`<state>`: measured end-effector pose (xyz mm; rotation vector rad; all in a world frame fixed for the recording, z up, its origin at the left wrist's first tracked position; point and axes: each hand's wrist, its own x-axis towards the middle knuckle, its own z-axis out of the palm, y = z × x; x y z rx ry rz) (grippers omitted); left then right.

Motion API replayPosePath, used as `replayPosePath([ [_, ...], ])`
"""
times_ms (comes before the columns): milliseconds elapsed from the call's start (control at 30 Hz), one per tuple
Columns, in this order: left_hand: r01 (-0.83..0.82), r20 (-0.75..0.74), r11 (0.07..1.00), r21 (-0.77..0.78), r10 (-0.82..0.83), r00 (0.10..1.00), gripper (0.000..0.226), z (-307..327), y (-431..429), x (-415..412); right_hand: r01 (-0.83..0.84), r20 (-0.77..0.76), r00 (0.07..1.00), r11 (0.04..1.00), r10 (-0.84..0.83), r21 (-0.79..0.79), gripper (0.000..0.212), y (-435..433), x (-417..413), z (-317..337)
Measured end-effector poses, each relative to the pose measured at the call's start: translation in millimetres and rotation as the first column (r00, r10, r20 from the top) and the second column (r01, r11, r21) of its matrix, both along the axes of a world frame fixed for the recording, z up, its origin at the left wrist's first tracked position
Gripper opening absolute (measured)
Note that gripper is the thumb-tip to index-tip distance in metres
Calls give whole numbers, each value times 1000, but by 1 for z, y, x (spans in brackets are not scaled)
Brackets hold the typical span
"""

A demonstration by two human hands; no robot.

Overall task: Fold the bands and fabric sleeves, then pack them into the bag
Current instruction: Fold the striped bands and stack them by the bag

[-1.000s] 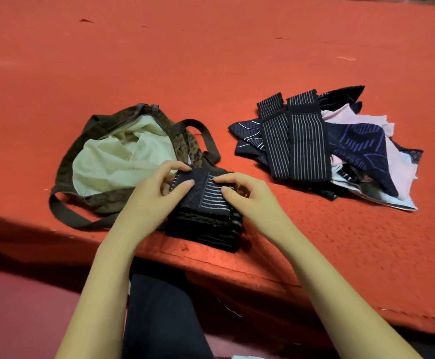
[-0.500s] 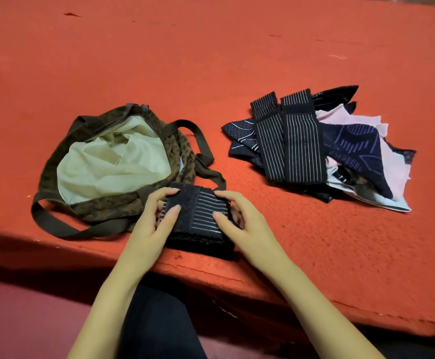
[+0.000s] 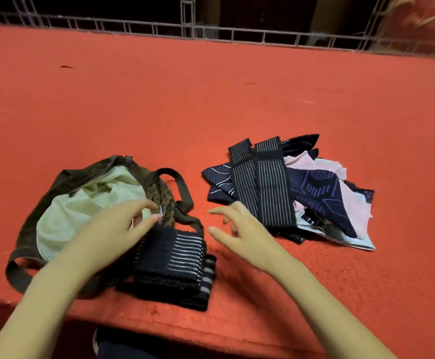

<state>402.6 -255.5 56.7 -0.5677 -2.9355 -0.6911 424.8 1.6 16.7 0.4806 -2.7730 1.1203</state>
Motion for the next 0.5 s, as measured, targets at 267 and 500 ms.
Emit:
replayPosePath([
  [267, 256, 85, 934, -248, -242, 967, 27, 30, 103, -134, 170, -21, 985, 951, -170, 260, 25, 78, -103, 55],
  [500, 248, 21, 947, -203, -249, 968, 29, 14, 202, -232, 307, 5, 945, 889, -328, 339, 24, 141, -189, 68],
])
